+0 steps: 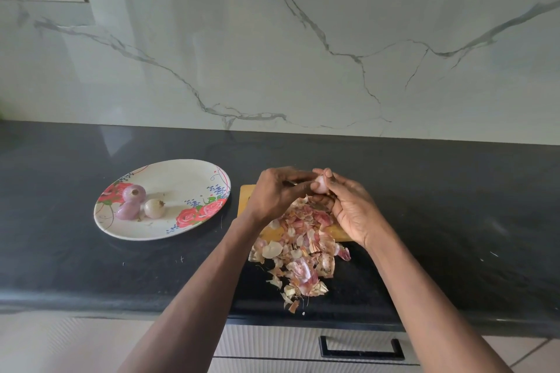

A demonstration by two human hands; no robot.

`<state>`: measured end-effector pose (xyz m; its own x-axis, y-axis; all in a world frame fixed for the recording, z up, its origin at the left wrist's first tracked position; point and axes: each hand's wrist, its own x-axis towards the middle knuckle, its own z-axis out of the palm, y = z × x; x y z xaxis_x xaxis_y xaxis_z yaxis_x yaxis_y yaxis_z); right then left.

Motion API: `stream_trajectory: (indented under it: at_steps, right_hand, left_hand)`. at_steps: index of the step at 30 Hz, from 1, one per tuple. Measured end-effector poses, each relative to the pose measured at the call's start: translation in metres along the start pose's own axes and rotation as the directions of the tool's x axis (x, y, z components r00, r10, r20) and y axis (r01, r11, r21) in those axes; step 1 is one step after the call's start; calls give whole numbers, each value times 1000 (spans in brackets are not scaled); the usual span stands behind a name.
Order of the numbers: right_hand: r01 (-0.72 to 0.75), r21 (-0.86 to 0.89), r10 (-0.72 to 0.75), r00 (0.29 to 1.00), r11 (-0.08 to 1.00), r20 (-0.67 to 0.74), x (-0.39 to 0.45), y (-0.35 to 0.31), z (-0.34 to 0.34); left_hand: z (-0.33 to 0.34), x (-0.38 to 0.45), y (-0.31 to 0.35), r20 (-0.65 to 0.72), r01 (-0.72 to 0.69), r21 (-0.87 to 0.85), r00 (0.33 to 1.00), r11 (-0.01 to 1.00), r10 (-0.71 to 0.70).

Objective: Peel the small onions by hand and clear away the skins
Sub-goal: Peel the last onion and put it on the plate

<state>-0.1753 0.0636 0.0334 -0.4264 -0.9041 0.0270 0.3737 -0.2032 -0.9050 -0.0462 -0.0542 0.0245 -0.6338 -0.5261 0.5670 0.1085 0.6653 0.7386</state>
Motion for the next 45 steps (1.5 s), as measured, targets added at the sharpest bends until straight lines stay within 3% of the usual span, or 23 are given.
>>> stream_trajectory:
  at_steps: [3,6,12,15,18,25,29,31,32,34,36,39,42,45]
  right_hand:
    - [6,-40,-5,999,999,36,0,1,1]
    - [78,-252,-69,997,965,43,-1,3,1]
    - [251,-630,-279,959,735,56,4,15,-3]
    - [263,-738,-310,948,622,77,4,16,-3]
    - [251,-780,-319,945,573,70,4,16,-3]
    - [275,-820,-371,925,503,83,1,23,1]
    - [327,-830,-447,888,452,106,3,25,2]
    - [308,-795,-431,900,522,66,4,24,2]
    - [274,-739,-394,919,616,12,5,22,1]
    - [213,-501,-280,958,839,-61,3,14,3]
    - [148,-202,-159,987,968,-36,0,7,6]
    - [69,-38,-69,997,997,-21,-1,3,7]
    - [33,-64,-35,999,997,-31,0,5,6]
    - [13,-125,-17,999,992,-32,-1,5,4]
  left_hand:
    - [-5,1,0,-34,35,-70,999,997,-37]
    - [-7,2,0,-33,71,-110,997,991,-75]
    - [-4,1,0,-82,122,-129,988,984,-133]
    - [-6,2,-3,-24,149,-121,988,981,-153]
    - [0,1,-3,21,116,-46,993,992,-115]
    - [9,-1,-4,-40,95,205,995,974,-89]
    - [10,0,0,-93,108,239,992,965,-88]
    - [8,1,-2,-144,127,253,985,959,-92]
    - [6,2,-3,-175,142,261,980,955,-98]
    - [1,4,-7,-210,176,258,970,950,-122]
    - [-1,4,-7,-165,180,205,975,962,-147]
    - [-2,4,-5,-104,126,133,988,983,-113]
    - [-2,2,-1,-83,52,51,995,997,-48]
    - [0,0,0,-66,-34,89,997,995,40]
